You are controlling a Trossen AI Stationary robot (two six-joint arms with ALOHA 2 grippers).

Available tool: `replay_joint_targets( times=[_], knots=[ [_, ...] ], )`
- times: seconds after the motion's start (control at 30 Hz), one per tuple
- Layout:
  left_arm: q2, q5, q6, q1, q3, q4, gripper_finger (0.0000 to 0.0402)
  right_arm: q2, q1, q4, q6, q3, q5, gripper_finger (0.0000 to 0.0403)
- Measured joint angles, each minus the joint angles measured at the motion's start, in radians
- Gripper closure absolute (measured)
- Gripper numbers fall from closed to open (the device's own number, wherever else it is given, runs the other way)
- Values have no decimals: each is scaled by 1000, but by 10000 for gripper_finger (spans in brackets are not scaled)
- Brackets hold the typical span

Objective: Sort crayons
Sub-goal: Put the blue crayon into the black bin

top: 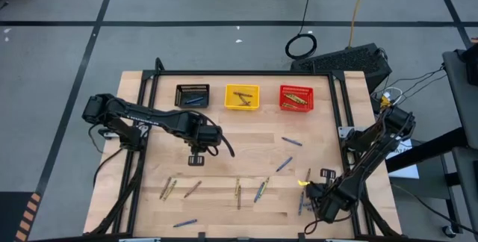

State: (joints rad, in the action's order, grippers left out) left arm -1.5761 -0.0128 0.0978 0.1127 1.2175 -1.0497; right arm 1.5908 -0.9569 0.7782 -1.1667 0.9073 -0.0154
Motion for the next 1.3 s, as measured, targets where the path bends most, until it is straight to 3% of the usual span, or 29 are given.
replay_joint_targets(
  times=[0.27, 0.43, 0.7, 0.97, 1.07, 1.3],
  knots=[
    [0, -30, 1, 0, 0, 48, 359, -18, 1, 140, -5, 88, -127, 403],
    [0, -103, 0, 0, 0, 49, 359, -19, 1, 146, -12, 114, -219, 403],
    [0, -104, 26, -10, 0, 68, 357, -19, 3, 151, -30, 116, -357, 403],
    [0, -97, 51, -12, 0, 76, 297, -19, 6, 157, -33, 116, -382, 403],
    [0, -101, 51, -12, 0, 92, 277, -19, 8, 150, -26, 116, -436, 403],
    [0, -100, 18, 2, 0, 330, 270, -19, 44, 114, 4, 116, -584, 403]
  ],
)
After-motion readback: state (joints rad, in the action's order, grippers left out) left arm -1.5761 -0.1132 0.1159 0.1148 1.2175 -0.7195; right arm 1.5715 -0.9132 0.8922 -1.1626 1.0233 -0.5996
